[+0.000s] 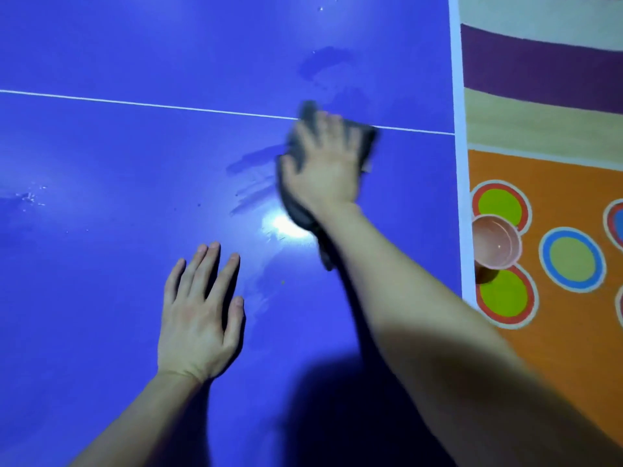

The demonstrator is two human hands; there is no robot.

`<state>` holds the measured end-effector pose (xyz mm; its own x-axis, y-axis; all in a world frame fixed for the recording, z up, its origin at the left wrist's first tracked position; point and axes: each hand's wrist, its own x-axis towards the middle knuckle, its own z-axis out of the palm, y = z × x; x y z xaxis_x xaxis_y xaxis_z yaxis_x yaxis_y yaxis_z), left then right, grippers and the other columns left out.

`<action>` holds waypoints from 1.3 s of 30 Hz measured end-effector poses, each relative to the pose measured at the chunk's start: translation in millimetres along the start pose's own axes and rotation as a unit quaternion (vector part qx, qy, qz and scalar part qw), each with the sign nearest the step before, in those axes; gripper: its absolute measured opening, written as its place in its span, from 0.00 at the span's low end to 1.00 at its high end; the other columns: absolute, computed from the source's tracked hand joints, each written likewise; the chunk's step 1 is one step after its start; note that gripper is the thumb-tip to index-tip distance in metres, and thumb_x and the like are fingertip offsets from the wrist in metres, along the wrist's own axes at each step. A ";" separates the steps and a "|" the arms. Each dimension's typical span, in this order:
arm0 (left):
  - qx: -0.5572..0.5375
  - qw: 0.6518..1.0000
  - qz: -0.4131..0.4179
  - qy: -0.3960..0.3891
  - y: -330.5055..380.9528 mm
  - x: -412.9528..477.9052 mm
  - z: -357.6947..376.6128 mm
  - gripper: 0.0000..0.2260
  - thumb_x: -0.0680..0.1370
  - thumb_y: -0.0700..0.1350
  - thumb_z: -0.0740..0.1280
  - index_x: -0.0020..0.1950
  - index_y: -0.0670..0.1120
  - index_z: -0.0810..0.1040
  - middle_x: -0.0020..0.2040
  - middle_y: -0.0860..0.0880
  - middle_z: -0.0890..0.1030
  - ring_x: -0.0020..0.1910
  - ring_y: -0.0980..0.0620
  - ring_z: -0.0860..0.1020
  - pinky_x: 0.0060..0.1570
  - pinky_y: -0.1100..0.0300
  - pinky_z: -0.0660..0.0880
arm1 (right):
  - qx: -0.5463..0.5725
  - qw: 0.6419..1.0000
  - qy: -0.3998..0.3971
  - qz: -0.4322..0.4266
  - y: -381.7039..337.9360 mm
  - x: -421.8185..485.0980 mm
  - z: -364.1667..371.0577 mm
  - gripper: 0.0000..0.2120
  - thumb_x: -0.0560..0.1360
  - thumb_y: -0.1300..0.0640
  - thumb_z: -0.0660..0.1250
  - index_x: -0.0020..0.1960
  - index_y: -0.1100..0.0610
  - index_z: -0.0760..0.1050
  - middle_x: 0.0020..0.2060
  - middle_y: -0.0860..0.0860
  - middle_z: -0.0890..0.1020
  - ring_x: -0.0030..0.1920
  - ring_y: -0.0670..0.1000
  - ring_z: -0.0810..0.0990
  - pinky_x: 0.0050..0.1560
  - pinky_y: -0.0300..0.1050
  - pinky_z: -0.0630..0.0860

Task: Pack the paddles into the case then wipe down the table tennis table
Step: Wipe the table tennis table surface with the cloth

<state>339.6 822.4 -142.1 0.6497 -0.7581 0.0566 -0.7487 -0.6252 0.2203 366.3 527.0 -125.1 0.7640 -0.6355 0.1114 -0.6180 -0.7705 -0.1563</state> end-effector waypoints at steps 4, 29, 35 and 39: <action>-0.002 1.000 -0.001 0.006 -1.7 -2.7 0.8 0.27 0.83 0.49 0.59 0.82 0.44 0.70 0.85 0.42 0.62 0.86 0.43 0.58 0.81 0.35 0.58 | 0.026 0.977 -0.084 -0.194 -52.6 4.8 9.9 0.33 0.83 0.35 0.56 0.85 0.45 0.65 0.87 0.52 0.60 0.87 0.56 0.55 0.86 0.61 0.46; -0.015 0.999 0.045 0.002 -127.4 43.1 -49.0 0.21 0.84 0.50 0.63 0.74 0.43 0.76 0.77 0.44 0.75 0.81 0.41 0.67 0.79 0.41 0.62 | 0.043 0.991 -0.069 -0.102 -12.3 51.7 2.4 0.42 0.82 0.34 0.55 0.86 0.60 0.61 0.89 0.57 0.51 0.88 0.57 0.50 0.87 0.62 0.48; 0.012 1.000 -0.013 0.011 -170.6 45.4 -40.4 0.25 0.86 0.53 0.56 0.81 0.44 0.70 0.83 0.44 0.67 0.84 0.42 0.61 0.81 0.38 0.57 | 0.091 0.922 -0.120 -0.356 -93.7 -112.4 -3.1 0.35 0.82 0.40 0.64 0.87 0.45 0.61 0.88 0.59 0.54 0.88 0.60 0.50 0.86 0.68 0.47; 0.005 1.000 -0.015 0.026 -172.0 45.6 -38.4 0.24 0.85 0.52 0.58 0.80 0.44 0.72 0.83 0.44 0.68 0.83 0.42 0.63 0.81 0.38 0.58 | 0.069 0.868 -0.151 -0.469 -72.7 -95.6 -2.7 0.32 0.83 0.43 0.64 0.85 0.47 0.66 0.88 0.57 0.56 0.88 0.59 0.54 0.86 0.64 0.50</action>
<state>503.0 902.5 -140.0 0.6780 -0.7282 0.1003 -0.7295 -0.6499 0.2132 337.7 643.6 -121.7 0.9457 0.3251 -0.0051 0.3132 -0.9149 -0.2549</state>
